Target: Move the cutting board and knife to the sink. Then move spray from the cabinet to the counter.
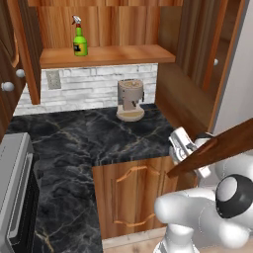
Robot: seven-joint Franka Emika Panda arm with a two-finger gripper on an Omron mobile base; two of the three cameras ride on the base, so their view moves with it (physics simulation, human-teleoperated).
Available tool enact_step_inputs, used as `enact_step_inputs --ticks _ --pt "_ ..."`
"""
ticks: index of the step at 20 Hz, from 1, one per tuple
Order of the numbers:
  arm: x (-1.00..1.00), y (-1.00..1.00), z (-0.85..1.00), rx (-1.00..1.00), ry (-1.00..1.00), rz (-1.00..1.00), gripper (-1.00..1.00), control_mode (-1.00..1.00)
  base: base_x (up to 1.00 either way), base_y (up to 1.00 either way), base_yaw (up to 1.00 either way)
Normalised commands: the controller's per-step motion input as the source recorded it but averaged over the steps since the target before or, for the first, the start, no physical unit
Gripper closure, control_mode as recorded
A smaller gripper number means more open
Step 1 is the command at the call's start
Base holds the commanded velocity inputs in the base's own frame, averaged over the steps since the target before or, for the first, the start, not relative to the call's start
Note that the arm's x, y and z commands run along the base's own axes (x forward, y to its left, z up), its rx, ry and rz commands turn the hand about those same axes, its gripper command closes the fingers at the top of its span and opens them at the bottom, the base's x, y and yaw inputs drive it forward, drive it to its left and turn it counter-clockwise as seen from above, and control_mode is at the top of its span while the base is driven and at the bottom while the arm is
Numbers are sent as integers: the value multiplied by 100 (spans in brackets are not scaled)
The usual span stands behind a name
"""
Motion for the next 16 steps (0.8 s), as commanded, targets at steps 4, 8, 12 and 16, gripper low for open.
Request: enact_step_inputs --ticks 4,8,12,16 --pt "-58 0 24 2 26 -10 100 -100 0 0 0" --pt "-63 0 15 3 34 -12 100 -100 0 0 0" --pt "-57 -4 0 5 56 -19 100 -100 0 0 0" --pt "-56 -1 0 7 56 -25 100 -100 0 0 0"
